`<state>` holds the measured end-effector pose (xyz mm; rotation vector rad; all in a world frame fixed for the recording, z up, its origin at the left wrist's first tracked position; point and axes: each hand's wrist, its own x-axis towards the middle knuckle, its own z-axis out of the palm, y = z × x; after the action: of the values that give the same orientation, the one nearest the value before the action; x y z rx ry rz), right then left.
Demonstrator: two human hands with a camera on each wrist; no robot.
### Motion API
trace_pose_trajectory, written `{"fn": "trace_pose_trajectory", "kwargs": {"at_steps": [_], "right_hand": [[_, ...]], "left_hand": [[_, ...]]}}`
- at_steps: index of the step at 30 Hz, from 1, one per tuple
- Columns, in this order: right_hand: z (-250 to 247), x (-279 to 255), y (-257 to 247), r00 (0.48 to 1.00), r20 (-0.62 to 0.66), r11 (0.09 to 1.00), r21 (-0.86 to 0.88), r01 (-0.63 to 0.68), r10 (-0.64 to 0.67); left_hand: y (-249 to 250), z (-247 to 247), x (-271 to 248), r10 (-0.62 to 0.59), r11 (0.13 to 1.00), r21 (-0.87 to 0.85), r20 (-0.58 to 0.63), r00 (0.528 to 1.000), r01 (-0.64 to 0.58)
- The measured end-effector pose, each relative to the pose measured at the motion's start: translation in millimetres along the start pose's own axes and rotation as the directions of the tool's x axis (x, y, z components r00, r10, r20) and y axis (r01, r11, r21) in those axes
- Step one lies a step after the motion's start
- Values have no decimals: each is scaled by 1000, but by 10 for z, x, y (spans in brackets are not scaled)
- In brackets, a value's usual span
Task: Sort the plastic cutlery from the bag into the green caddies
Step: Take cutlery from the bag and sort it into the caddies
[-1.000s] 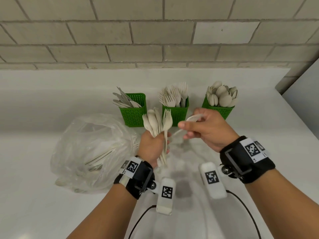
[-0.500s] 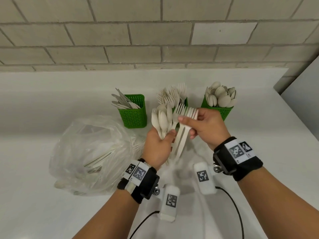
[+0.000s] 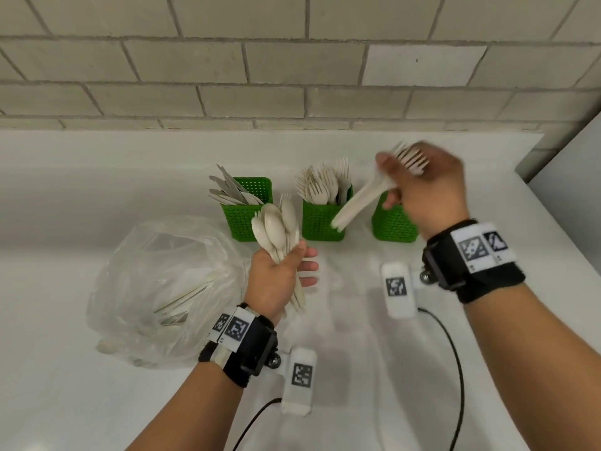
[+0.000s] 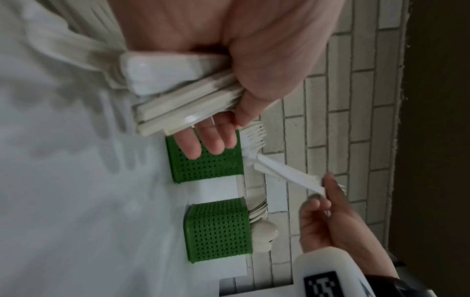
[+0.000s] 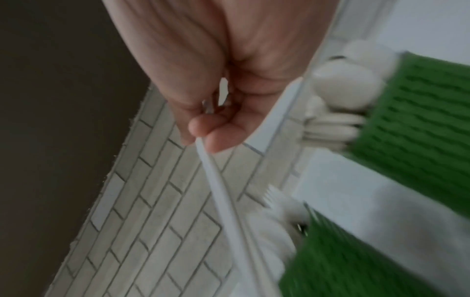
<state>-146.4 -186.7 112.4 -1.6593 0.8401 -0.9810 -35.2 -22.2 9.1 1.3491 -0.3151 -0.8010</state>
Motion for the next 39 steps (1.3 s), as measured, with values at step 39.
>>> {"fn": "trace_pose_trajectory", "kwargs": {"at_steps": [39], "right_hand": [[272,-297,263,932,346,993,-87,-85,110]], "left_hand": [[148,106,-162,-10,1000,-18,224,975,15]]}}
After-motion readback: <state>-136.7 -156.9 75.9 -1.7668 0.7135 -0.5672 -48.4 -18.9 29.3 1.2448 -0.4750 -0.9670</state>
